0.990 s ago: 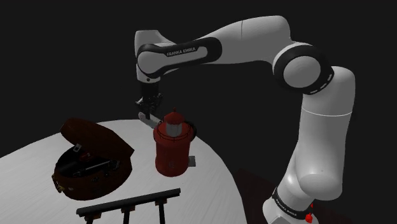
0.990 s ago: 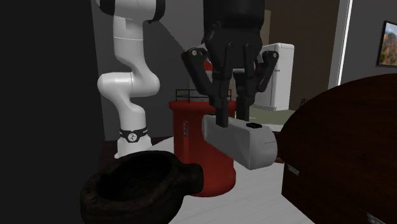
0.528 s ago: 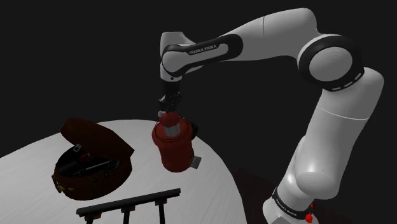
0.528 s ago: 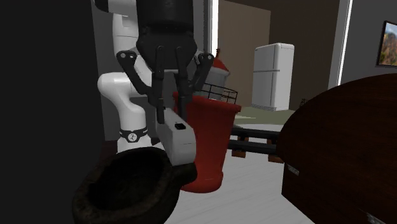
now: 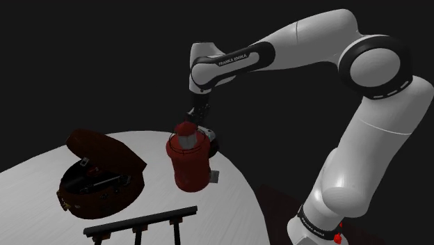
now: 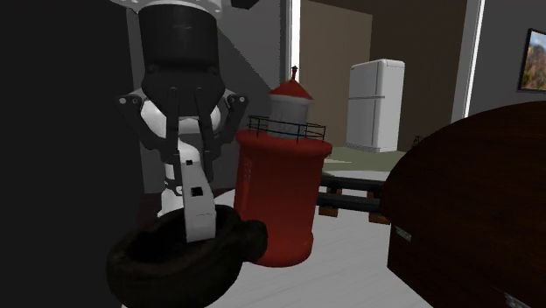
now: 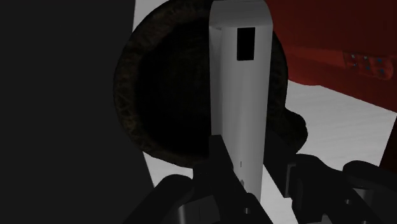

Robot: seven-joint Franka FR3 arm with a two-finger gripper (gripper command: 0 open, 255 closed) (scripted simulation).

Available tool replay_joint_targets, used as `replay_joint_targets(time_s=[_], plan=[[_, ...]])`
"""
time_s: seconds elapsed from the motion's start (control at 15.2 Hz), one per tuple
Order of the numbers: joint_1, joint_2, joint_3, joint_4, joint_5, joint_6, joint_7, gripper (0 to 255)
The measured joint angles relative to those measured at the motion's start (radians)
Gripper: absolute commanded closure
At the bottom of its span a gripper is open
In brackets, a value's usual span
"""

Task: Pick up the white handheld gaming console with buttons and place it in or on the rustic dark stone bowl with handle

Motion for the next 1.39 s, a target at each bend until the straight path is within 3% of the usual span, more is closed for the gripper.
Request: replay_joint_targets(time_s=[0.59,0.92,0.99,1.39], plan=[[-0.001,0.031,0.000,-0.067,0.001,0.117,-0.005,255],[0.000,0.034,0.001,-0.071,0.001,0.123,-0.004,255],[0.000,0.036,0.001,-0.071,0.001,0.123,-0.004,0],[-0.001,0.044,0.000,-0.076,0.001,0.121,-0.005,0]])
